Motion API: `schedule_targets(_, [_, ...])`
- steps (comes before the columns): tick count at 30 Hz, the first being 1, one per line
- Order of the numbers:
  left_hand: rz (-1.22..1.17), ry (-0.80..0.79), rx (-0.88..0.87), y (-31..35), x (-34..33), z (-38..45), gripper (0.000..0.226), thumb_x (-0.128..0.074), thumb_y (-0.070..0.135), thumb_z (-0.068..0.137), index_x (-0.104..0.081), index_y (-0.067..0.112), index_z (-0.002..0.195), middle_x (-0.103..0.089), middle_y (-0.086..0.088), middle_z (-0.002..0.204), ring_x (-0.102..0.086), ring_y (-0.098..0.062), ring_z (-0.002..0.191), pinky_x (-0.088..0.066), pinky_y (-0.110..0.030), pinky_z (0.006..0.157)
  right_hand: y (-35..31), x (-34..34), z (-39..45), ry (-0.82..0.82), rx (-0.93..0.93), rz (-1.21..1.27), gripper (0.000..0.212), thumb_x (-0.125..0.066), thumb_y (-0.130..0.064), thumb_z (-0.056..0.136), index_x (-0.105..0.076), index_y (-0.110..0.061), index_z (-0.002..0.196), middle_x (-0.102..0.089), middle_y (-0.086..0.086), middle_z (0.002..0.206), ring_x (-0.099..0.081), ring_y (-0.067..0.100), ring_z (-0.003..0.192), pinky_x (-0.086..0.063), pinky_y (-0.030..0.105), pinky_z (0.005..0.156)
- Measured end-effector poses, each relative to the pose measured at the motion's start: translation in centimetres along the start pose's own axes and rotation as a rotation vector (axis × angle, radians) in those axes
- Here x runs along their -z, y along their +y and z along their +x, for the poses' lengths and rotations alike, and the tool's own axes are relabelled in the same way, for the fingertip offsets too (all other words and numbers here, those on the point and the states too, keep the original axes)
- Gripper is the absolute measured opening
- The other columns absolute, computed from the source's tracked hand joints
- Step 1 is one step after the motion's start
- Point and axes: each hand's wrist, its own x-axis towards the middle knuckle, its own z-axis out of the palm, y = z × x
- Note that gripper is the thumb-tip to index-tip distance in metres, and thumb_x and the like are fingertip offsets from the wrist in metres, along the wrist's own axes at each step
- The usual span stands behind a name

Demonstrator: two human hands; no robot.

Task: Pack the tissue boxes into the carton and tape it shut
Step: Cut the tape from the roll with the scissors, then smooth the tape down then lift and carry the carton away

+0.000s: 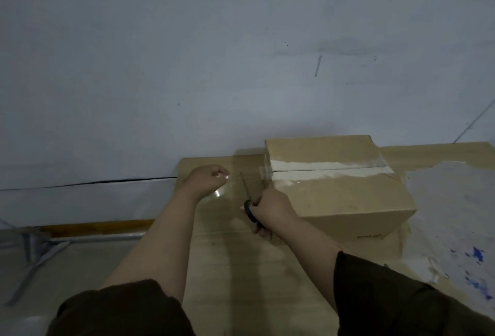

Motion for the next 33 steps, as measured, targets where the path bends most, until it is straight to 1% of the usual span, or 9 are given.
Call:
schedule_targets(2, [0.115, -0.007, -0.04, -0.8, -0.3, -0.9, 0.032, -0.064, 0.018, 0.081, -0.069, 0.026, 0.112, -0.06, -0.002, 0.088, -0.059, -0.017, 0.088, -0.04, -0.02, 0.069, 0.5, -0.9, -0.1, 0.073, 0.06, 0.008, 0.034, -0.07, -0.032, 0.085, -0.07, 0.0, 0.097, -0.073, 0.019, 0.08, -0.071, 0.03, 0.063, -0.062, 0.042, 0.064])
schedule_targets(4, [0.193, -0.022, -0.044, -1.6, -0.6, -2.2, 0.033, -0.069, 0.018, 0.08, -0.067, 0.024, 0.112, -0.057, 0.001, 0.077, -0.056, -0.015, 0.077, -0.04, -0.023, 0.065, 1.1, -1.6, -0.3, 0.147, 0.131, -0.022, 0.031, -0.073, -0.034, 0.082, -0.072, -0.004, 0.091, -0.073, 0.016, 0.081, -0.072, 0.031, 0.07, -0.061, 0.047, 0.063])
schedule_targets(7, [0.245, -0.007, -0.012, -2.5, -1.2, -3.9, 0.035, -0.071, 0.02, 0.079, -0.061, 0.021, 0.112, -0.051, 0.006, 0.068, -0.051, -0.015, 0.067, -0.039, -0.026, 0.06, 2.0, -2.1, -0.5, 0.184, 0.208, -0.09, 0.024, -0.073, -0.035, 0.081, -0.075, -0.013, 0.087, -0.073, 0.008, 0.078, -0.071, 0.025, 0.068, -0.062, 0.042, 0.062])
schedule_targets(12, [0.368, 0.013, 0.053, -3.2, -3.2, -7.0, 0.039, -0.07, 0.022, 0.078, -0.049, 0.024, 0.111, -0.053, 0.004, 0.067, -0.055, -0.02, 0.066, -0.045, -0.034, 0.06, 4.1, -3.0, -0.8, 0.139, 0.189, -0.23, 0.019, -0.073, -0.038, 0.078, -0.075, -0.019, 0.08, -0.073, 0.002, 0.072, -0.071, 0.019, 0.065, -0.061, 0.034, 0.063])
schedule_targets(15, [0.328, 0.008, 0.131, -4.0, -5.6, -9.1, 0.041, -0.069, 0.017, 0.076, -0.047, 0.023, 0.11, -0.053, 0.0, 0.073, -0.055, -0.022, 0.069, -0.043, -0.033, 0.06, 5.8, -3.9, -0.8, 0.11, 0.17, -0.245, 0.016, -0.073, -0.037, 0.078, -0.073, -0.021, 0.082, -0.074, 0.001, 0.079, -0.07, 0.018, 0.068, -0.059, 0.03, 0.062])
schedule_targets(18, [0.345, -0.01, 0.18, -4.8, -8.0, -11.1, 0.042, -0.065, 0.015, 0.077, -0.045, 0.025, 0.113, -0.047, 0.003, 0.071, -0.052, -0.022, 0.07, -0.038, -0.03, 0.056, 7.5, -4.4, -1.2, 0.111, 0.159, -0.357, 0.019, -0.071, -0.042, 0.08, -0.072, -0.024, 0.086, -0.073, -0.002, 0.084, -0.059, 0.015, 0.069, -0.039, 0.02, 0.048])
schedule_targets(25, [0.436, 0.017, 0.236, -5.5, -11.5, -14.3, 0.048, -0.065, 0.017, 0.08, -0.041, 0.02, 0.121, -0.059, 0.0, 0.087, -0.059, -0.023, 0.086, -0.045, -0.032, 0.063, 10.5, -5.8, -0.6, 0.072, 0.226, -0.387, 0.018, -0.064, -0.029, 0.086, -0.057, -0.015, 0.096, -0.067, 0.005, 0.098, -0.063, 0.025, 0.09, -0.039, 0.027, 0.059])
schedule_targets(29, [0.419, 0.134, 0.231, -5.3, -12.8, -15.2, 0.054, -0.061, 0.01, 0.079, -0.033, 0.02, 0.124, -0.061, -0.004, 0.077, -0.061, -0.024, 0.072, -0.042, -0.031, 0.053, 11.6, -6.3, 0.1, 0.023, 0.304, -0.473, 0.013, -0.063, -0.023, 0.086, -0.051, -0.019, 0.088, -0.062, 0.01, 0.103, -0.06, 0.027, 0.093, -0.039, 0.027, 0.062])
schedule_targets(33, [0.413, 0.156, 0.229, -5.2, -12.9, -15.1, 0.053, -0.062, 0.011, 0.079, -0.031, 0.019, 0.122, -0.056, -0.002, 0.073, -0.056, -0.022, 0.066, -0.04, -0.032, 0.051, 12.2, -7.0, 1.2, 0.028, 0.32, -0.532, 0.023, -0.063, -0.024, 0.087, -0.061, -0.012, 0.107, -0.061, 0.012, 0.108, -0.06, 0.028, 0.098, -0.043, 0.029, 0.067])
